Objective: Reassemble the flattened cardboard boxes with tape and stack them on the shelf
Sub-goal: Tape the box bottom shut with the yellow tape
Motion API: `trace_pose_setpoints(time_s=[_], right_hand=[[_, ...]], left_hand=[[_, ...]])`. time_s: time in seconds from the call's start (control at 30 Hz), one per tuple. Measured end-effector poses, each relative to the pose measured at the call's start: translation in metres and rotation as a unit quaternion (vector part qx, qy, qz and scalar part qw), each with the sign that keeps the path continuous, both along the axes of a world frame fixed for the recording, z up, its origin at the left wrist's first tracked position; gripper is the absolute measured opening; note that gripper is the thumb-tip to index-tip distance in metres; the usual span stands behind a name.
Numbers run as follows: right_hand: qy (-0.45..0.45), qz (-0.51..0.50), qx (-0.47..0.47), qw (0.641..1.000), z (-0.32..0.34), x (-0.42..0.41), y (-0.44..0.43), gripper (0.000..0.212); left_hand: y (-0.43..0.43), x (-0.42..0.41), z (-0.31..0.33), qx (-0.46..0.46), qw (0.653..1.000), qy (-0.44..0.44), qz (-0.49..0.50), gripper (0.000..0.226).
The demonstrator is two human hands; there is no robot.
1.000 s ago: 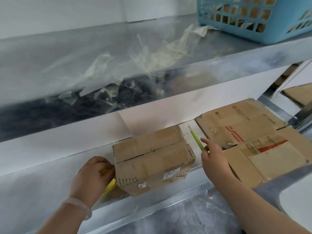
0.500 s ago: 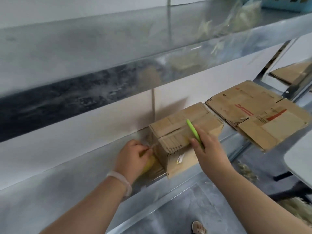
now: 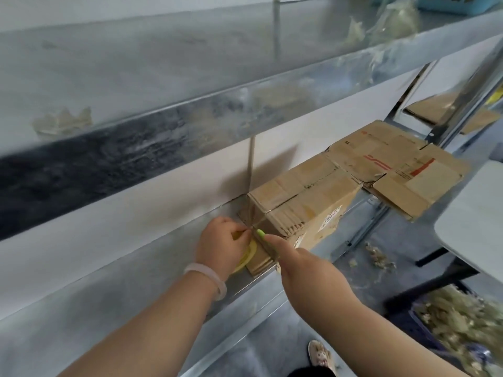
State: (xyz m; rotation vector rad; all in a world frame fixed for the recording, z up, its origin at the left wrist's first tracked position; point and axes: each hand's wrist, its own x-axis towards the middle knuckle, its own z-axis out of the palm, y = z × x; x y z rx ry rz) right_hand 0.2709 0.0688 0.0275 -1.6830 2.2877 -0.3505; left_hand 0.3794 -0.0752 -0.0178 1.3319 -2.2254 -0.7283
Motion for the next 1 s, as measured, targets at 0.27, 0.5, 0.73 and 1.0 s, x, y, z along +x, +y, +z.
trace_pose_setpoints(time_s=[0.27,0.5,0.73,1.0], right_hand=[[0.015,-0.028,0.062,0.998,0.001,0.009,-0.022,0.075],[0.029,-0.016,0.080,0.996,0.002,0.012,-0.025,0.074],[0.039,-0.005,0.121,0.992,-0.002,0.001,-0.029,0.064],[-0.015,0.037,0.062,0.997,-0.018,-0.024,-0.021,0.067]], left_hand=[[-0.002,0.002,-0.005,-0.011,1.000,0.012,-0.015,0.023],[-0.005,0.001,-0.009,0.009,1.000,-0.010,-0.006,0.022],[-0.012,0.003,-0.007,0.013,0.999,0.013,0.029,0.014],[-0.023,0.024,-0.009,-0.060,0.997,-0.001,0.043,0.005]])
